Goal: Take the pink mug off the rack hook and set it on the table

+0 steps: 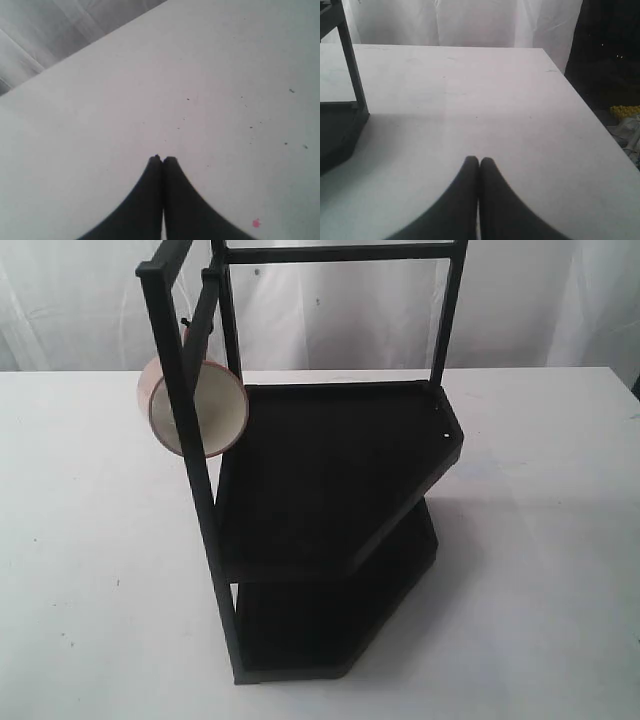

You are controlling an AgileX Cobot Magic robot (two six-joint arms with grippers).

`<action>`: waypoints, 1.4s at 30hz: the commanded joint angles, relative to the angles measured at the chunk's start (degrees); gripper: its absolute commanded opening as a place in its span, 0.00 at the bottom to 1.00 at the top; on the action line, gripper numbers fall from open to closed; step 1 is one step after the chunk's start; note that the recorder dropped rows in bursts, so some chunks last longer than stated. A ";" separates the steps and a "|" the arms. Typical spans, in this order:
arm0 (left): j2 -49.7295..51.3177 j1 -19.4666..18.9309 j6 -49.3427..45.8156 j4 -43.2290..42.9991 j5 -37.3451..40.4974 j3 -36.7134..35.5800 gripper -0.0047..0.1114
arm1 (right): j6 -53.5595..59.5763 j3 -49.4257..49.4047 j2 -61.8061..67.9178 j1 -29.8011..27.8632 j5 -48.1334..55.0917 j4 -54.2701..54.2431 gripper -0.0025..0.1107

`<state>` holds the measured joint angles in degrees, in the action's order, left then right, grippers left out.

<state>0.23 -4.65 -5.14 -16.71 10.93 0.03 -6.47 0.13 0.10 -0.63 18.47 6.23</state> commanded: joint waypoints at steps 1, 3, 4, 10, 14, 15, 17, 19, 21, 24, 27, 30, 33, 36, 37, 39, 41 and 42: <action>-0.23 0.46 -1.28 -2.62 -1.60 -0.03 0.04 | 0.34 -0.13 -0.10 0.22 -0.55 -0.17 0.02; -0.23 0.46 -1.14 -2.62 -3.03 -0.03 0.04 | 0.34 -0.13 -0.10 0.22 -0.55 -0.17 0.02; -0.23 0.46 0.38 -1.66 -4.45 -0.03 0.04 | 0.34 -0.13 -0.10 0.22 -0.55 -0.17 0.02; -0.23 0.46 23.29 19.23 -10.93 -0.03 0.04 | 0.34 -0.13 -0.10 0.22 -0.55 -0.17 0.02; -0.23 0.46 24.87 19.67 -10.01 -0.03 0.04 | 0.34 -0.13 -0.10 0.22 -0.55 -0.17 0.02; -0.23 0.46 24.64 19.67 -10.44 -0.03 0.04 | 0.34 -0.13 -0.10 0.22 -0.55 -0.17 0.02; -0.23 0.46 24.64 19.67 -13.14 -0.03 0.04 | 0.34 -0.13 -0.10 0.22 -0.55 -0.17 0.02; -0.23 0.46 24.64 19.67 -19.93 -0.03 0.04 | 0.34 -0.13 -0.10 0.22 -0.55 -0.17 0.02; -0.23 0.46 24.64 19.67 -29.50 -0.03 0.04 | 0.34 -0.13 -0.10 0.22 -0.55 -0.17 0.02; -0.23 0.46 24.64 19.67 -45.01 -0.03 0.04 | 0.34 -0.13 -0.10 0.22 -0.55 -0.17 0.02; -0.23 0.46 24.64 19.67 -55.93 0.40 0.04 | 0.34 -0.13 -0.10 0.22 -0.55 -0.17 0.02; -0.23 0.46 28.69 19.67 -55.69 5.97 0.04 | 0.34 -0.13 -0.10 0.22 -0.55 -0.17 0.02; -0.23 0.46 42.62 17.97 -54.87 13.31 0.04 | 0.34 -0.13 -0.10 0.22 -0.55 -0.17 0.02; -0.23 0.46 33.73 5.29 -42.66 19.44 0.04 | 0.34 -0.13 -0.10 0.22 -0.55 -0.17 0.02; -0.23 0.46 29.13 0.11 -35.69 20.82 0.04 | 0.34 -0.13 -0.10 0.22 -0.55 -0.17 0.02; 2.29 0.46 27.04 -9.67 -19.29 21.96 0.04 | 0.34 -0.13 -0.10 0.22 -0.55 -0.17 0.02; 5.69 0.46 27.23 -10.45 -9.32 20.44 0.04 | 0.34 -0.13 -0.10 0.22 -0.55 -0.17 0.02; 7.21 0.46 27.23 -10.45 -10.56 19.98 0.04 | 0.34 -0.13 -0.10 0.22 -0.55 -0.17 0.02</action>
<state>3.67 -4.65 23.38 -23.16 -10.21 21.33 -6.47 0.13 0.10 -0.63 18.47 6.23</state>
